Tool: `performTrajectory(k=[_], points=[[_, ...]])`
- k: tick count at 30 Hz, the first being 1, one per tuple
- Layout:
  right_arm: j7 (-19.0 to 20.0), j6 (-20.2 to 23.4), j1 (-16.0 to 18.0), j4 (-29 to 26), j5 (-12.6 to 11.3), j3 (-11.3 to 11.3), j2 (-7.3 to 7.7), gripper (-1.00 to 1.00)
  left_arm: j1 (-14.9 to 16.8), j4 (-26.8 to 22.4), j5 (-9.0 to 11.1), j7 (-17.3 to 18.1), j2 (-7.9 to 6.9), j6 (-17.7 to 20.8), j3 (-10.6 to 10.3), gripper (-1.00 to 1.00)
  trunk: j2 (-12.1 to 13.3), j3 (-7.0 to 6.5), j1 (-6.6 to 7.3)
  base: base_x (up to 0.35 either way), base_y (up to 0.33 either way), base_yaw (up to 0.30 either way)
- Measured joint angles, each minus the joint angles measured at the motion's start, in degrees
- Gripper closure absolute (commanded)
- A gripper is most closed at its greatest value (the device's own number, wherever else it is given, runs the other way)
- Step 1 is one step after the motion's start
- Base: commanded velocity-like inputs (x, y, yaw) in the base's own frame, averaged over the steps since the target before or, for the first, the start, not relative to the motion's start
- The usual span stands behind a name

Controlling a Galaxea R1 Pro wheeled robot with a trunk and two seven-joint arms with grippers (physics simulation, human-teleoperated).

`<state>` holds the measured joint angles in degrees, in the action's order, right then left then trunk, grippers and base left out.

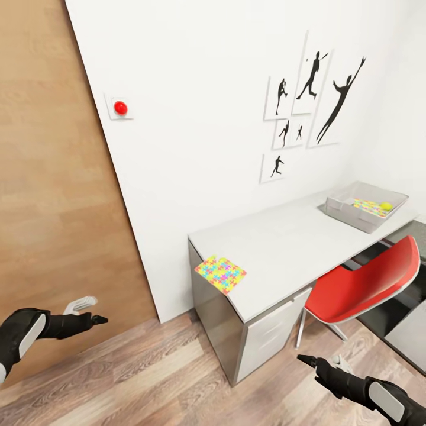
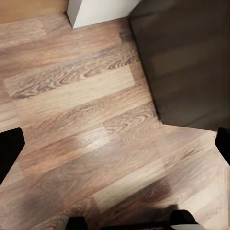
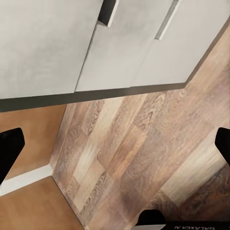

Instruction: Put all the toys in the child's room - the three board games (two on the bed and one on the table), the two jigsaw puzzles on the table, and the tennis ball on the table - inside the toy box on the table in the child's room.

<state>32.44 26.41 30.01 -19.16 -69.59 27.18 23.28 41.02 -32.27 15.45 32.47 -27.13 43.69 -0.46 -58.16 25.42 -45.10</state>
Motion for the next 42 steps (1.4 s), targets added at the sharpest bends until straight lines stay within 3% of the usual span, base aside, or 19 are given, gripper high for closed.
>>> performTrajectory(k=[8, 42], points=[[-0.1, -0.2, 0.0, 0.0, 0.1, 0.0, -0.17, -1.00, 0.0, 0.0, -0.2, -0.1, 0.65, -0.3, -0.1, -1.00, 0.0, -0.76, 0.00, 0.000, 0.000, -0.091], [-0.1, -1.3, 0.0, 0.0, 0.1, 0.1, -0.21, -1.00, 0.0, 0.0, -0.2, -0.1, 0.62, -0.3, -0.1, -1.00, 0.0, -4.01, 0.00, 0.000, 0.048, -0.091]])
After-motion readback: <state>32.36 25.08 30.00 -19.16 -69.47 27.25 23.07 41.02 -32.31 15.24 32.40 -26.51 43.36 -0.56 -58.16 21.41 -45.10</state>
